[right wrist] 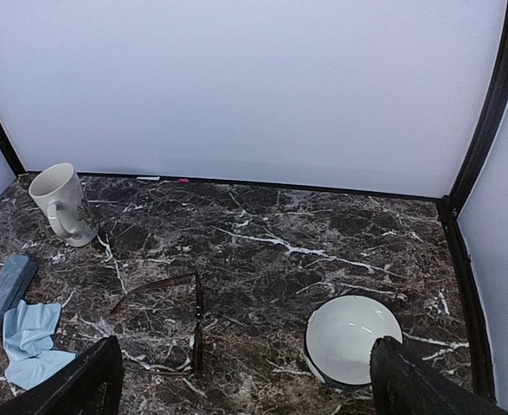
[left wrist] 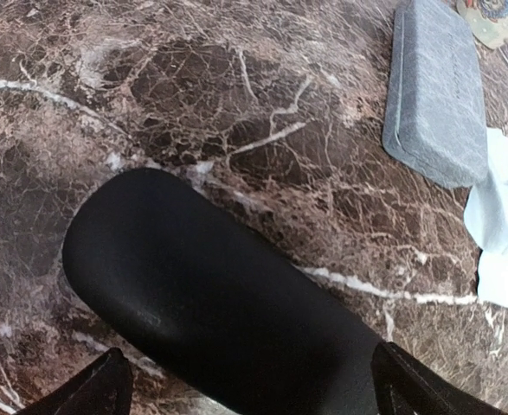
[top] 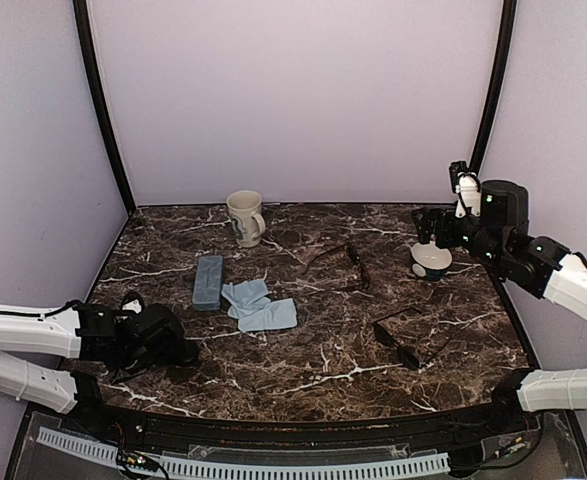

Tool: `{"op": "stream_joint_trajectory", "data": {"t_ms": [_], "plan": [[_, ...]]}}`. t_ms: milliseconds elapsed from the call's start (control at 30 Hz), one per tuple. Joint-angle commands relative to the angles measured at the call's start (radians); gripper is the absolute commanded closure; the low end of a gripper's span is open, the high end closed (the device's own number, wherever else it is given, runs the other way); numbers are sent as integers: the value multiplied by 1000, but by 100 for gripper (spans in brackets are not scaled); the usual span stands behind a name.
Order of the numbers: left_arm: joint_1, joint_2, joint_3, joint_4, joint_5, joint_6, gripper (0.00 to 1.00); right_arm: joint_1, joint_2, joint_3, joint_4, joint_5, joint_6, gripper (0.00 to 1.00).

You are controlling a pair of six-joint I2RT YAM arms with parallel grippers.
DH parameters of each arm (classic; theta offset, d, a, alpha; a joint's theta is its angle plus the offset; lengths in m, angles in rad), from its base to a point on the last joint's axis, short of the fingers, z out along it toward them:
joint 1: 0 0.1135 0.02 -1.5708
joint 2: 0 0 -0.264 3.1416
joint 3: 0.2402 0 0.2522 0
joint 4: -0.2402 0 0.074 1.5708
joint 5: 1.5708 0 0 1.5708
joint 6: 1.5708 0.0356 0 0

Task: Organize the sunglasses
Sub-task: Pick up the sunglasses case from the center of the board.

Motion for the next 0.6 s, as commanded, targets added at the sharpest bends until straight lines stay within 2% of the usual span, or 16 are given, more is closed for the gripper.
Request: {"op": "stream_joint_trajectory", "data": {"t_ms": [0,300,567], "plan": [[77,-18,-35,84,19,71,1,9,-15,-14,48,-19,11,0],[165,21,-28,195,90,212,1,10,-24,-16,47,-18,9,0],[196,105,-9,278,188,306,3,11,-22,-19,49,-23,12,0]]}}
